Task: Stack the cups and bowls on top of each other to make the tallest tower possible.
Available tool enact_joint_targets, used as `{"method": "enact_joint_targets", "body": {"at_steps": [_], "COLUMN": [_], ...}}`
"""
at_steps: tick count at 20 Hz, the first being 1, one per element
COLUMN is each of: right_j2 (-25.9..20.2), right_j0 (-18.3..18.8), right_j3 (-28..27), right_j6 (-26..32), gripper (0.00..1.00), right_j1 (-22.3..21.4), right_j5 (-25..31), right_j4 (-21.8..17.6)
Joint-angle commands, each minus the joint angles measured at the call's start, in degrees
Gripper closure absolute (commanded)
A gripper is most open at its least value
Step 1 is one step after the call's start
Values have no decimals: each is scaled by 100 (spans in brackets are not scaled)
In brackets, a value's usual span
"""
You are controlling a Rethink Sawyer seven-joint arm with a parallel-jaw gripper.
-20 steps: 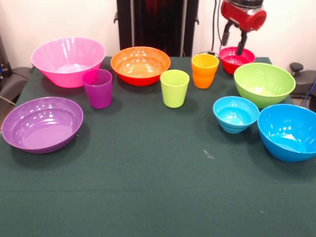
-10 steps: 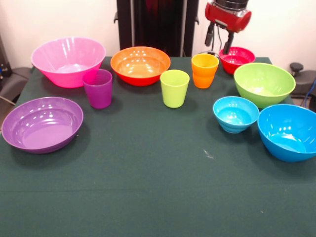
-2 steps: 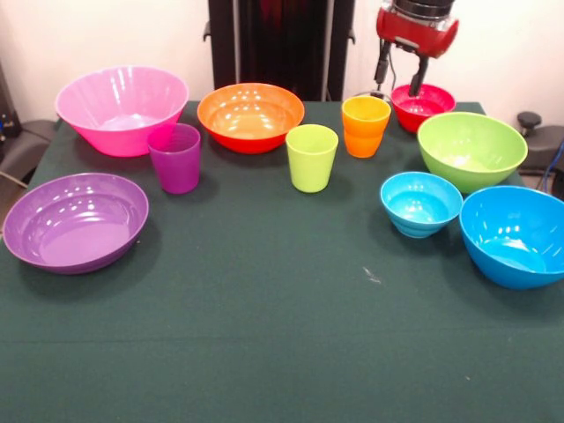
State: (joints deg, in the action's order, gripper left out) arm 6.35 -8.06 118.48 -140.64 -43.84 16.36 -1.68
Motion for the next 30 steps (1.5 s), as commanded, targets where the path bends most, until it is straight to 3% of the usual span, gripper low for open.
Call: {"method": "enact_joint_targets", "body": {"at_steps": [1,10,19,30], "right_j2": [-564,-669,-1096,-1325], "right_j0": [-191,-87,282,688], "right_j3": [-473,-403,-129,-270], "right_j6": [107,120,130,388], "gripper": [0,0,0,0], "right_j1": [164,14,-237,-107], "right_j5": [249,351,190,12], "right_j4": [-326,-258,-153,-498]}}
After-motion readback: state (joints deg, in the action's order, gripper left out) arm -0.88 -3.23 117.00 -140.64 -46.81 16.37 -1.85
